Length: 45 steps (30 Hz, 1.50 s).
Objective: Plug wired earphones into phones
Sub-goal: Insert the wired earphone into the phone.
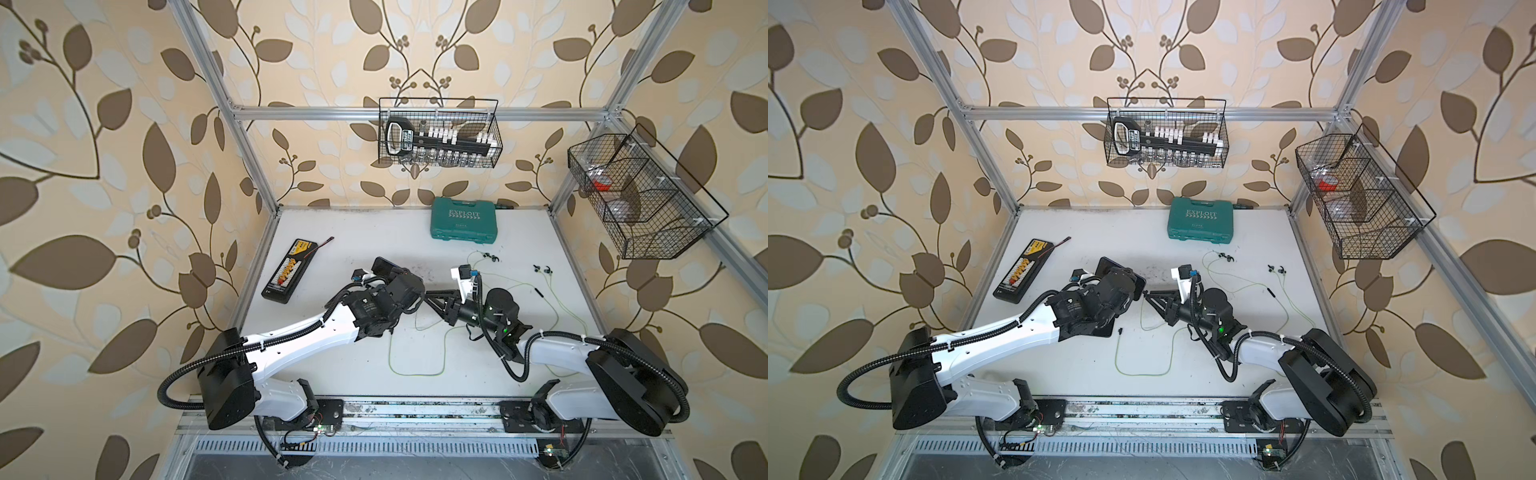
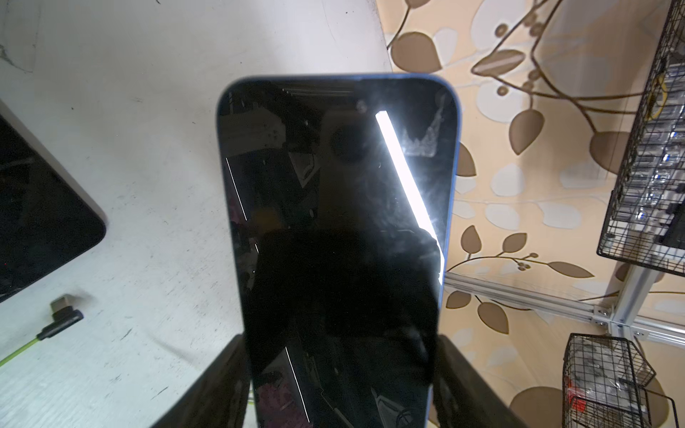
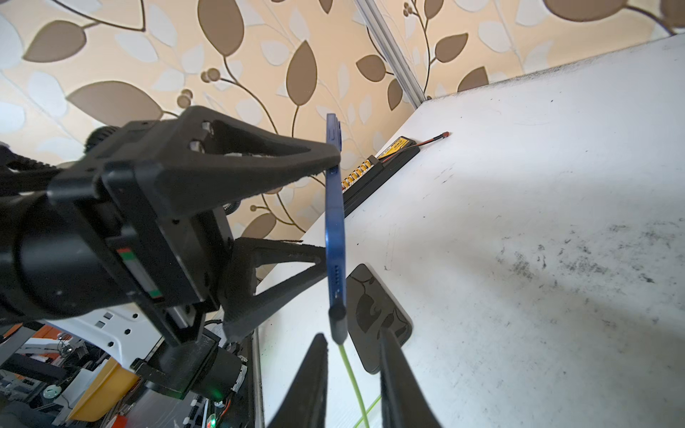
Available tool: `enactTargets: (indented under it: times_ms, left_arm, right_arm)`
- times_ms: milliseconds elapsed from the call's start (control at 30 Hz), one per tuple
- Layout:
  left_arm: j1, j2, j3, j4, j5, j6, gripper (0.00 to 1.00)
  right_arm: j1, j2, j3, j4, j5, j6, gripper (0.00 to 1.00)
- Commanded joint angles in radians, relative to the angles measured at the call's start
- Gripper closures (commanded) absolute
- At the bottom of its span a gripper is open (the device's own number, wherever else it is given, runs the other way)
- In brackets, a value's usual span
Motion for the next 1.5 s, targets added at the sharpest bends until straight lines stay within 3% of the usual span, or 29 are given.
enactTargets:
  times_ms: [0, 333, 500, 700, 967, 1100, 1400, 1467]
  left_arm:
    - [0.005, -0.003, 0.051, 0.040, -0.018, 0.021, 0.42]
    - [0.003, 0.014, 0.034, 0.053, 0.012, 0.011, 0.42]
    - [0.004, 0.020, 0.034, 0.066, 0.028, 0.008, 0.43]
    - [0.003, 0.024, 0.034, 0.074, 0.047, -0.019, 0.43]
    - [-0.005, 0.031, 0.009, 0.114, 0.171, -0.127, 0.43]
    - [-0.029, 0.042, 0.023, 0.151, 0.203, -0.117, 0.43]
    - [-0.066, 0.060, 0.080, 0.078, 0.131, -0.064, 0.43]
    - [-0.064, 0.058, 0.075, 0.046, 0.060, -0.062, 0.42]
  right_arm:
    - [-0.002, 0.005, 0.028, 0.012, 0.001, 0.002, 0.79]
    - [-0.002, 0.011, 0.035, 0.005, 0.000, 0.006, 0.86]
    - [0.000, 0.020, 0.043, -0.005, 0.000, 0.006, 0.96]
    - [0.007, 0.033, 0.051, -0.008, -0.003, 0.006, 0.99]
    - [0.016, 0.043, 0.055, -0.011, 0.020, 0.009, 1.00]
    - [0.016, 0.043, 0.054, -0.014, 0.027, 0.007, 1.00]
    - [0.017, 0.017, 0.055, -0.053, 0.051, -0.021, 1.00]
    - [0.016, 0.001, 0.049, -0.058, 0.063, -0.030, 0.93]
